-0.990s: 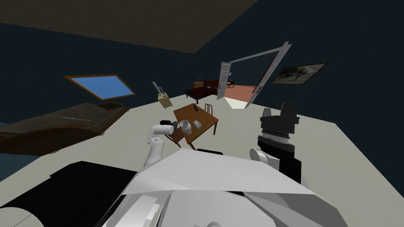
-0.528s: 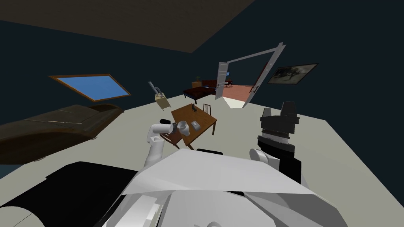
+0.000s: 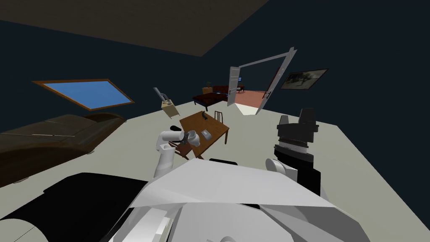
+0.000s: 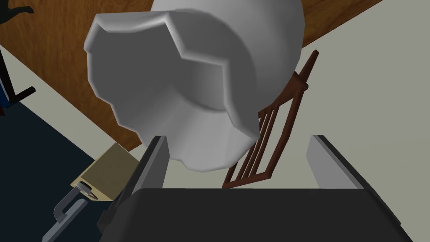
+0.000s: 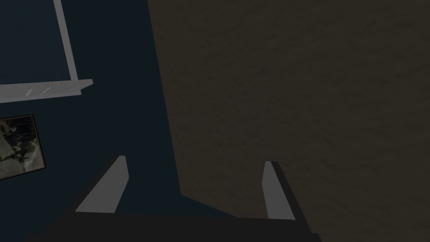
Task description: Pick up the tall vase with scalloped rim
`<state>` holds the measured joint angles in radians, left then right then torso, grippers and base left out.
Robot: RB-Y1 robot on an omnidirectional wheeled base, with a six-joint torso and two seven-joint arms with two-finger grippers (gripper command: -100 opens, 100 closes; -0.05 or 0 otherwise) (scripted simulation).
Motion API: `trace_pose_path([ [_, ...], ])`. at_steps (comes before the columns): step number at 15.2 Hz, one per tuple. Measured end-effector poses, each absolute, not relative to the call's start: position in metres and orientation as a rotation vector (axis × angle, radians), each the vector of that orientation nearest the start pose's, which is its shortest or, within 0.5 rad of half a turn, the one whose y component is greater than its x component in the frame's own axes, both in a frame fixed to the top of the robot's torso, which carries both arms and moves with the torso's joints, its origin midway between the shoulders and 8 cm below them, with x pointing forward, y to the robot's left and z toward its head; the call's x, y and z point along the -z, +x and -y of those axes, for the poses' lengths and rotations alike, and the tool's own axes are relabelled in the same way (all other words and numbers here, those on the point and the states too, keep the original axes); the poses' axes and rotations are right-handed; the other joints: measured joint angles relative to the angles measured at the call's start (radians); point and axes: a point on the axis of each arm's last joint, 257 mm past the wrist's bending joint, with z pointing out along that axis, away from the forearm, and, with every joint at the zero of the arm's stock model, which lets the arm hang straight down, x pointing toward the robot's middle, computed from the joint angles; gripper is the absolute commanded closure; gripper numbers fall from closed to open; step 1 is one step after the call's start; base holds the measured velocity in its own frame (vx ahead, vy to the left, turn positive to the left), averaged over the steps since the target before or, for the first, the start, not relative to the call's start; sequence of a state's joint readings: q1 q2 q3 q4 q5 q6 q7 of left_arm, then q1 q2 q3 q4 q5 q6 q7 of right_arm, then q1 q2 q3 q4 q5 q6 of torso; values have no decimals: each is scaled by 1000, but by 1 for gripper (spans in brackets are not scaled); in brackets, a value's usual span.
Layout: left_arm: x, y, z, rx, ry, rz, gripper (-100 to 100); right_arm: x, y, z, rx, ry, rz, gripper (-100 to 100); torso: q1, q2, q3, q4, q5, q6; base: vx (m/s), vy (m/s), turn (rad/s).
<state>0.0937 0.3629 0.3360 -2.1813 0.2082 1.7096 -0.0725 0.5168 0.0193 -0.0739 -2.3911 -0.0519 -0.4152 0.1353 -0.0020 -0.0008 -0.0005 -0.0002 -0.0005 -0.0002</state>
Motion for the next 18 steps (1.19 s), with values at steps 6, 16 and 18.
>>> trace_pose_path([
  [6,284,317,-431,115,-2021,-1799,-100,-54,327,309,-1133,632,-591,0,1,1,0,0,0,0,16,-10,-38],
  [16,302,326,-436,115,-2026,-1798,100,-54,327,309,-1133,632,-591,0,2,2,1,1,0,0,-3,5,-5],
  [18,302,325,-436,114,-2025,-1799,100,-54,327,309,-1133,632,-591,0,2,2,2,1,0,-1,0,0,0],
])
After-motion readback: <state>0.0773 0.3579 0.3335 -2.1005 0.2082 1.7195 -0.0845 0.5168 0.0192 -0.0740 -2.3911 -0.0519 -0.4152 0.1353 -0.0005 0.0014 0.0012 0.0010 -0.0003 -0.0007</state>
